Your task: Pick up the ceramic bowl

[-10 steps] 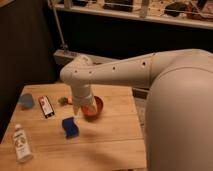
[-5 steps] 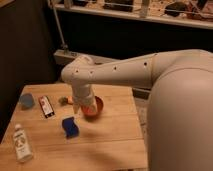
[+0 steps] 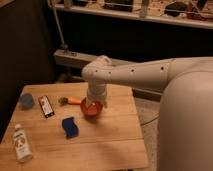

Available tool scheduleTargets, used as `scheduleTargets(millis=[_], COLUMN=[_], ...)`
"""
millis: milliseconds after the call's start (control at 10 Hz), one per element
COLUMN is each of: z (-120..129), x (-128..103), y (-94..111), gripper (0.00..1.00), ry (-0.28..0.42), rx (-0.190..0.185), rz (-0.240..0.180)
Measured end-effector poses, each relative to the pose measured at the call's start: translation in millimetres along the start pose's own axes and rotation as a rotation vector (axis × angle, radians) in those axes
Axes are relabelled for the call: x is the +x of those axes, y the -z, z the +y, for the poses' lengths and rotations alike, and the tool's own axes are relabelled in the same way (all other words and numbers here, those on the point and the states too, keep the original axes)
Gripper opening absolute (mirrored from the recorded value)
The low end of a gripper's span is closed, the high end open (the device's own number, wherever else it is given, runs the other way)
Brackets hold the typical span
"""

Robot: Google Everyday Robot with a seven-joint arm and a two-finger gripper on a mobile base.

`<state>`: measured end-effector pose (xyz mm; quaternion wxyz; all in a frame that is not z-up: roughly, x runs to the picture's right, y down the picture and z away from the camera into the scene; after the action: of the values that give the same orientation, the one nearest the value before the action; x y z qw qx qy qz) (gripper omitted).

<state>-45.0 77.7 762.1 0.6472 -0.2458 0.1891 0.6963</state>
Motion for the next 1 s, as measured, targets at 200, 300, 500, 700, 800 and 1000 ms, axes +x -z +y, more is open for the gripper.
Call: scheduleTargets(millis=[200, 300, 500, 700, 800, 1000], z=[-4, -3, -6, -14, -16, -18], x=[-7, -11, -16, -21, -23, -29], y=[-22, -32, -60, -86, -93, -105], gripper=[0.65, 0.65, 0.65, 0.63, 0.58, 0.38], ry=[0.012, 0.019, 0.020, 0.010, 0.005, 0.003], rx=[-0.001, -0.003, -0.004, 0.009, 0.013, 0.016], rz=[0.007, 0.010, 0.028, 0.047, 0.051, 0.051])
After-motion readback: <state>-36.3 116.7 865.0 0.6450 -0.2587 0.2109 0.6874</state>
